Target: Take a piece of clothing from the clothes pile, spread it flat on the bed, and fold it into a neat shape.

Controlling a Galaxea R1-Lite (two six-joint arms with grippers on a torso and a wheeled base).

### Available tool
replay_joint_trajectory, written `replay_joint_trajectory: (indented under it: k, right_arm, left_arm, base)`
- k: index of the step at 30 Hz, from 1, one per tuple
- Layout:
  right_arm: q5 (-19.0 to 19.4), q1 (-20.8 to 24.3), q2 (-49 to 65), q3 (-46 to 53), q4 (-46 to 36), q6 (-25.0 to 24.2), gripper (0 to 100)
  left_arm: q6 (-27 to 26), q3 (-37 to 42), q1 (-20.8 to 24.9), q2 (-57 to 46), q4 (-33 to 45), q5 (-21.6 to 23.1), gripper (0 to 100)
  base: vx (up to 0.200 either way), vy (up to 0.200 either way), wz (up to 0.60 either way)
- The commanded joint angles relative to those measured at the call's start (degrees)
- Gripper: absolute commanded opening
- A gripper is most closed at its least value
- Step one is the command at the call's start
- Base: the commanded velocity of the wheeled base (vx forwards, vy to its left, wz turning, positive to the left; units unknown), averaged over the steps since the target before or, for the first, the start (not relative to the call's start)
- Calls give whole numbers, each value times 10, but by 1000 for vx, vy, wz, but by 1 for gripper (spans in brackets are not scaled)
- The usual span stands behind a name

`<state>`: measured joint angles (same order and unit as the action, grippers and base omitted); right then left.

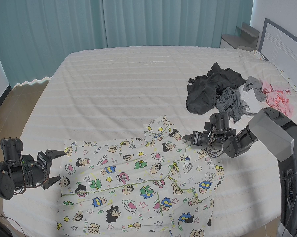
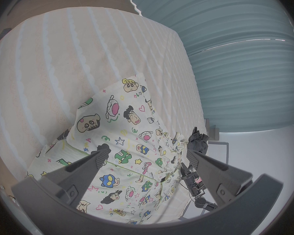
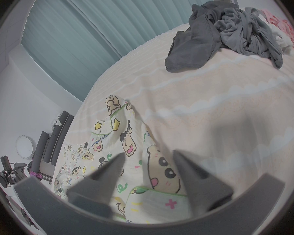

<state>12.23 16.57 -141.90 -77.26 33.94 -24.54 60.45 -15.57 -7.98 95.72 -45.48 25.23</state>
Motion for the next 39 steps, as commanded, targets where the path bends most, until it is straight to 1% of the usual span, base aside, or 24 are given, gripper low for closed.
replay_joint_trajectory:
  k: [1,10,22,30,39]
  right_arm:
    - [0,2,-1,-6,-8,0,0]
    - [-4,-4,3,-3,-4,1,0]
    - [-13,-40,14,26,37,-1,0]
    - [-28,-46,12,33,63,-3,0]
    - [-38,-54,12,34,64,-8,0]
  left_arm:
    - [0,0,-1,3,0,0,100]
    - [0,0,0,3,0,0,100]
    - [0,0,-1,3,0,0,100]
    - [0,0,-1,2,0,-1,100]
    - [-1,-15,-3,11,-1,-2,100]
  base:
    - [0,0,0]
    - [0,0,0]
    - [0,0,0]
    - [0,0,0]
    - [0,0,0]
